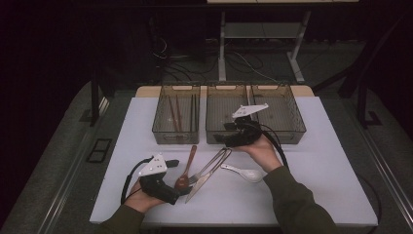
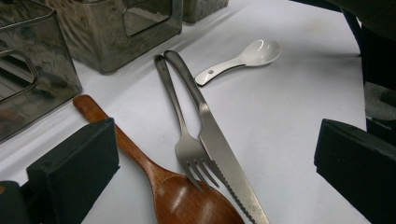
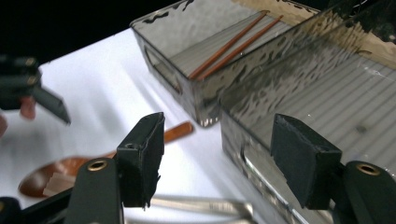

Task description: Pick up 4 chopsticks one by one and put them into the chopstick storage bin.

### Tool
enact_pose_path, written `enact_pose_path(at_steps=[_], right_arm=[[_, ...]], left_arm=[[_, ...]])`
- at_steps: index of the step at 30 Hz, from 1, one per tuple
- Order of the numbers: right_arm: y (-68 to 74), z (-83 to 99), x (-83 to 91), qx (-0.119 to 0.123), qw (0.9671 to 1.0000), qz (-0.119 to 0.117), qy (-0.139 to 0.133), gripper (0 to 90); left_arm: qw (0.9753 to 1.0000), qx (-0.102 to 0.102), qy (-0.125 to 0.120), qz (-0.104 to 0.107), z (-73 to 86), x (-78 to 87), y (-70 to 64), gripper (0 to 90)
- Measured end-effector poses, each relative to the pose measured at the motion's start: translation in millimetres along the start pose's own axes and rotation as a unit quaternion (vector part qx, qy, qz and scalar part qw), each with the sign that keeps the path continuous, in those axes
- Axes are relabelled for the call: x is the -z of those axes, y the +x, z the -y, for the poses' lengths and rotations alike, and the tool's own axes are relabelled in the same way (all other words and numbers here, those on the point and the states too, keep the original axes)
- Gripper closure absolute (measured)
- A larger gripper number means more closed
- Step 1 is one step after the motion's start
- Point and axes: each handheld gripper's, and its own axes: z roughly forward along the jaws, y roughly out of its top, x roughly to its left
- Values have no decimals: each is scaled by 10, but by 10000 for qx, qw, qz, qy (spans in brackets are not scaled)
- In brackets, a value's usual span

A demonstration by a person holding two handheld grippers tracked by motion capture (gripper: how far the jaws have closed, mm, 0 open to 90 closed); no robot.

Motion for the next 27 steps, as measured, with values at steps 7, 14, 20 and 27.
enact_pose_path(at_steps=[7, 14, 20, 27], right_arm=[[-27, 227, 205, 18, 10000, -57, 23, 351], [-70, 433, 380, 5, 10000, -17, 68, 349], [-58, 592, 523, 74, 9999, 6, 132, 350], [-33, 753, 701, 64, 9999, -4, 93, 350]], left_arm=[[10000, -24, 40, -23, 1, -8, -4, 0], [10000, -19, 61, -34, 5, -19, 0, 0], [10000, -25, 58, -40, 4, -18, 1, 0], [10000, -58, 66, -43, -2, -18, -6, 0]])
